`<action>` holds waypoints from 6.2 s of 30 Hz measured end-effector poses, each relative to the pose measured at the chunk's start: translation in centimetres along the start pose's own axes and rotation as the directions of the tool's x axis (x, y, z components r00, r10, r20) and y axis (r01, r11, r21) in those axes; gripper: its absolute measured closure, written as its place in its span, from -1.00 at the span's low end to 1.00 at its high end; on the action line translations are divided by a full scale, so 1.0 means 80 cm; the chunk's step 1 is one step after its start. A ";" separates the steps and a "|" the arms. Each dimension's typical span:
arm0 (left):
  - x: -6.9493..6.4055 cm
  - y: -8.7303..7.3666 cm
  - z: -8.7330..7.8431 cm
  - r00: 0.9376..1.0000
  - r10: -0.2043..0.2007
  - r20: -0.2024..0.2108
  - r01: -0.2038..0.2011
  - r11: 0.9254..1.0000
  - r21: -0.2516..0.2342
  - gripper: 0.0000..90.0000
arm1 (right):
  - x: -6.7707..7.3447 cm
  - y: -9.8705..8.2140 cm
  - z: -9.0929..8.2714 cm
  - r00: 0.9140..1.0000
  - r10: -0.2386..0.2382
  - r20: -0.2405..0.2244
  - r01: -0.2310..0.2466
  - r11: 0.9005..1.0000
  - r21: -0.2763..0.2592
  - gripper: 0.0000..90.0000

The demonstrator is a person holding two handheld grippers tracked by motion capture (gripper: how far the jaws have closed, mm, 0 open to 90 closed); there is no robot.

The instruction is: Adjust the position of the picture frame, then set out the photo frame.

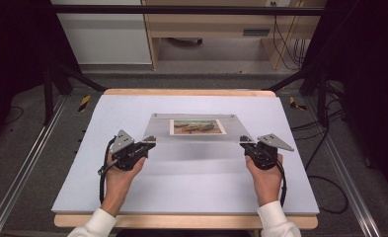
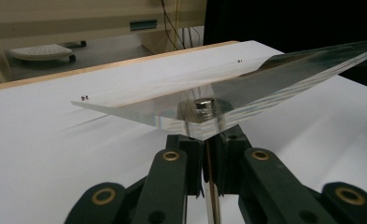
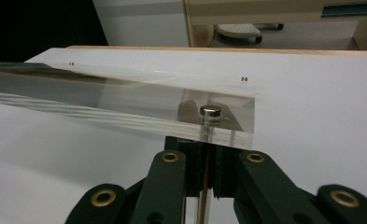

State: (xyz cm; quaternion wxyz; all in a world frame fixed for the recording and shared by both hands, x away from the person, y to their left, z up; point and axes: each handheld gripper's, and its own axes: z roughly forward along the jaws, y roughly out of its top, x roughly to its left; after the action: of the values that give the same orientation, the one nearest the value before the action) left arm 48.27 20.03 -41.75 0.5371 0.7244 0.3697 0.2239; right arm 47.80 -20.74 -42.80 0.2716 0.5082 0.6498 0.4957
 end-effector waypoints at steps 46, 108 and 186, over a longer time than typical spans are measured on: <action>0.007 -0.016 0.005 1.000 -0.004 0.006 0.004 1.000 0.007 0.82 | 0.004 -0.018 -0.001 1.000 0.013 0.023 -0.013 1.000 0.005 0.88; -0.001 -0.068 0.007 0.999 0.000 -0.042 0.012 0.960 0.280 0.85 | 0.009 -0.066 0.010 1.000 -0.010 -0.018 0.014 0.973 0.230 0.84; 0.041 -0.012 0.019 0.999 -0.052 0.011 0.045 0.931 0.361 -0.83 | -0.016 0.020 0.024 0.983 -0.095 -0.158 0.139 0.945 0.296 -0.61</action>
State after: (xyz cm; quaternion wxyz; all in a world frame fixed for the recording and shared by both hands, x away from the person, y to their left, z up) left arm 51.16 21.79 -43.39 0.4040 0.8036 0.4168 0.1318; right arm 50.49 -21.24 -42.19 0.1720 0.4681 0.7654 0.4067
